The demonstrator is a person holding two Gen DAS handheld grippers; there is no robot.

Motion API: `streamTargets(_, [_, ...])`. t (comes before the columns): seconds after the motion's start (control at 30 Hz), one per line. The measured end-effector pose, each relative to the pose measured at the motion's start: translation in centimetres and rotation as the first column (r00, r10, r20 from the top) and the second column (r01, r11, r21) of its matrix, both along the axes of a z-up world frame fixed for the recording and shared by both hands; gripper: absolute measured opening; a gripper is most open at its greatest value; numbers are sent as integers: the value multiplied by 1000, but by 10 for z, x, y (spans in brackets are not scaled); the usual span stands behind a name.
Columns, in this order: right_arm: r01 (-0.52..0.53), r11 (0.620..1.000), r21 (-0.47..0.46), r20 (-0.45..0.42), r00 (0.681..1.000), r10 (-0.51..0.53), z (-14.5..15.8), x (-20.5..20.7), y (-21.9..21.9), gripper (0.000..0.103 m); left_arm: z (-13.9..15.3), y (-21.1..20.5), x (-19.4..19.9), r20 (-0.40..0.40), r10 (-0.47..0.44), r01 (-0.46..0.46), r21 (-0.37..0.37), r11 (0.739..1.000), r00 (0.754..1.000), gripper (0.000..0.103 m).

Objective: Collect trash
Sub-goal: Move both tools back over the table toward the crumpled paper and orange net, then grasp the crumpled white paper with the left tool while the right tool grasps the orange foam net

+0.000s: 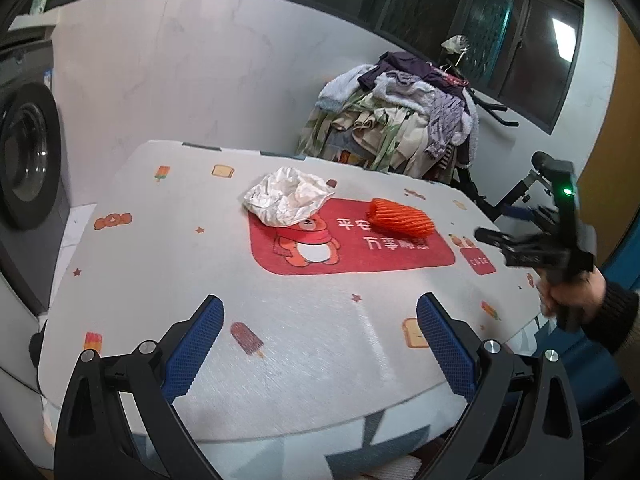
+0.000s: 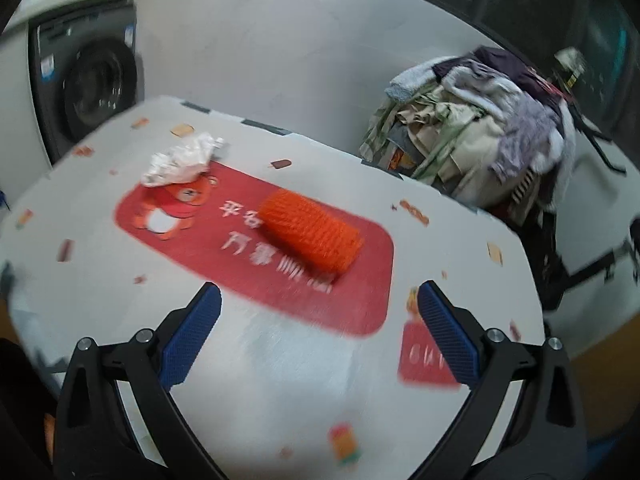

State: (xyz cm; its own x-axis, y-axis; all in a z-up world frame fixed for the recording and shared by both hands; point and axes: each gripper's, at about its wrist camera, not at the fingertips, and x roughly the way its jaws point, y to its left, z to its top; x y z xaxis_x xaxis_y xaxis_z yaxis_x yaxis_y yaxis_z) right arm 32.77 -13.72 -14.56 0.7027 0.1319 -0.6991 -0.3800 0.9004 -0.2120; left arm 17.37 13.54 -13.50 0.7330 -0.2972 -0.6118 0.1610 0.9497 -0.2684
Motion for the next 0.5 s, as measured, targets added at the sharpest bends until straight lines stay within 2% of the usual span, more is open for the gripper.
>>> streamTargets(0.17, [-82,988,-127,-47,996,77,-29,59,30,90,-8,10,35,-40,-3,2,-9,1000,999,95])
streamTargets(0.3, [-78,979,-191,-72,995,66,-58,94,48,90,-17,12,65,-74,4,-5,-19,1000,997,95])
streamTargets(0.43, [-64,980,-190,-113,993,42,-83,112,51,89,-31,4,102,-115,-1,3,18,1000,993,95])
streamTargets(0.47, [-69,982,-175,-138,989,44,-89,116,50,87,-35,1,111,-121,-4,8,34,999,993,95])
streamTargets(0.5, [-72,984,-161,-161,986,45,-94,119,48,72,-38,-3,121,-127,-6,12,49,999,992,95])
